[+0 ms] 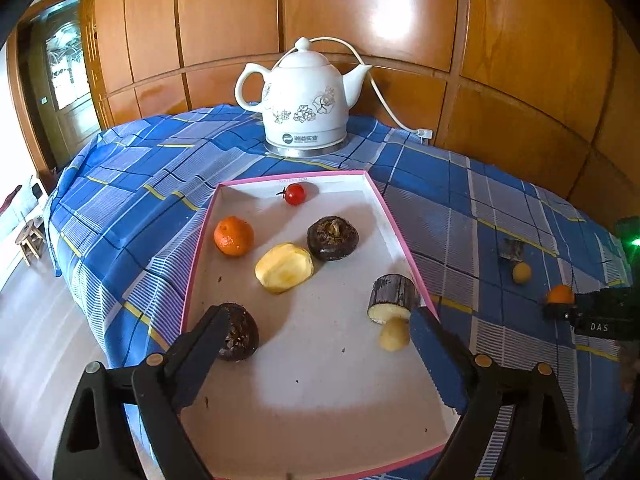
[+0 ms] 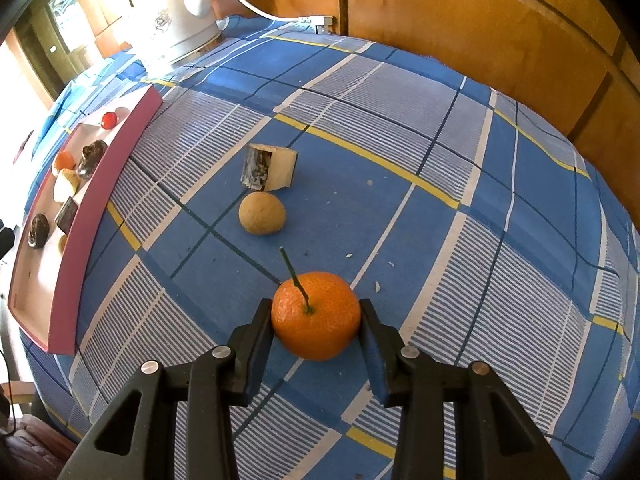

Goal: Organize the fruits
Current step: 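Carry the stemmed tangerine into the tray and open the right tool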

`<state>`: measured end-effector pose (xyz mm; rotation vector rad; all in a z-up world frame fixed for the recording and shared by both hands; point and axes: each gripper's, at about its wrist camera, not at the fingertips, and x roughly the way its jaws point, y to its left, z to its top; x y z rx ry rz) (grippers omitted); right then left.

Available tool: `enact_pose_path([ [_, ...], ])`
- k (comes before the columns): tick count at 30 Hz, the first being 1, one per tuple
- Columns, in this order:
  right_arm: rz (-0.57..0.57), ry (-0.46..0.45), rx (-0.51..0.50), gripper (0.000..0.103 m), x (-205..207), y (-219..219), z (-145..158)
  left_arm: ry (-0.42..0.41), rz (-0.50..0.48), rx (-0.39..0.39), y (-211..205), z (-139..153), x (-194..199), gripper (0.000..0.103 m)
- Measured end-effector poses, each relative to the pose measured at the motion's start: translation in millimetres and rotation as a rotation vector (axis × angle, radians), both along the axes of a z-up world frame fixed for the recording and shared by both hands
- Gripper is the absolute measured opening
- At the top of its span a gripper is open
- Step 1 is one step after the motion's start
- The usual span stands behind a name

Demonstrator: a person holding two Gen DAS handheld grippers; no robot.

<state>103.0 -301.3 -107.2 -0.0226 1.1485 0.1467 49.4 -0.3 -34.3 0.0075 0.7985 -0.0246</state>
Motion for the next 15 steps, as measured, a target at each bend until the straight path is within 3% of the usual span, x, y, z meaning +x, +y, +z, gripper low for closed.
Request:
enact_pose_path([
  [15,0.024,0.016,-0.006,0.041,-2.9,5.5,-5.0,-0.008,0.017,0.002,5.9,0.9,-2.8,0.093],
])
